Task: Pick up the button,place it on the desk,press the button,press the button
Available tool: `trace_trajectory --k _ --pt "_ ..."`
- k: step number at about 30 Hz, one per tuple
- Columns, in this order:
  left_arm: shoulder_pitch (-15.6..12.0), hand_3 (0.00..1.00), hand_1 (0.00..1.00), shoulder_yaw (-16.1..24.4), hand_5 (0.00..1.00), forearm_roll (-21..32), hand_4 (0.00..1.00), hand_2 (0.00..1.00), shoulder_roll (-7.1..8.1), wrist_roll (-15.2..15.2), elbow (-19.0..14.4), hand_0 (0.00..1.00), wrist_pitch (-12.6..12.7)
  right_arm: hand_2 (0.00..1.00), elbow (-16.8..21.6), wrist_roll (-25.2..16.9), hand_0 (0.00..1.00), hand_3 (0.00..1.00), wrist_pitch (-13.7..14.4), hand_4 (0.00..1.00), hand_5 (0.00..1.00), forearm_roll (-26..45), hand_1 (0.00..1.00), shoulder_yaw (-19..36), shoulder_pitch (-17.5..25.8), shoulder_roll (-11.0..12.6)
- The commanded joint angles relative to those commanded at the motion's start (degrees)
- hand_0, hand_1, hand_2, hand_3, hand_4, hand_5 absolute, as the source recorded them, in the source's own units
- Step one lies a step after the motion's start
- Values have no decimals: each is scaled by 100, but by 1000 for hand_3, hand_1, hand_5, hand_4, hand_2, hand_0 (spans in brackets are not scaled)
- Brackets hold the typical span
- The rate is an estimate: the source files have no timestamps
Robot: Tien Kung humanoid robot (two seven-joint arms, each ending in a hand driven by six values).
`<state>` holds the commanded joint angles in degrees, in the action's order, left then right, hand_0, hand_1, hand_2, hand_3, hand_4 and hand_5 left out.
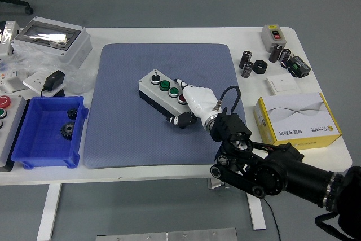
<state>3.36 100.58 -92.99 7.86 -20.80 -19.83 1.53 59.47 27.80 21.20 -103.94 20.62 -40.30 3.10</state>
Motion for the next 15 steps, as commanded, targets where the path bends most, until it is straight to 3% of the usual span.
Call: trace_trajectory --k 5,6,11,12,15 --pt "-1 632 506 -4 2 -4 246 496 4 94 52 630 -22 615 -41 -13 227 899 54 853 210 -67 494 28 9 -13" --pt "-2 631 506 -5 2 -3 237 496 4 127 69 629 -29 476 -50 -14 175 736 64 784 169 -87 429 33 11 -15" --pt "4 631 506 7 2 -26 237 496 -2 259 139 629 -60 476 -79 -34 175 736 145 784 169 -248 429 87 33 -20" --pt "4 629 505 11 2 -31 232 495 -4 279 149 627 -65 420 -77 -45 151 601 171 582 150 -308 393 121 40 -17" --pt "3 629 505 15 2 -39 232 495 -7 316 169 627 -71 420 -56 -113 151 601 238 582 150 -499 393 252 62 0"
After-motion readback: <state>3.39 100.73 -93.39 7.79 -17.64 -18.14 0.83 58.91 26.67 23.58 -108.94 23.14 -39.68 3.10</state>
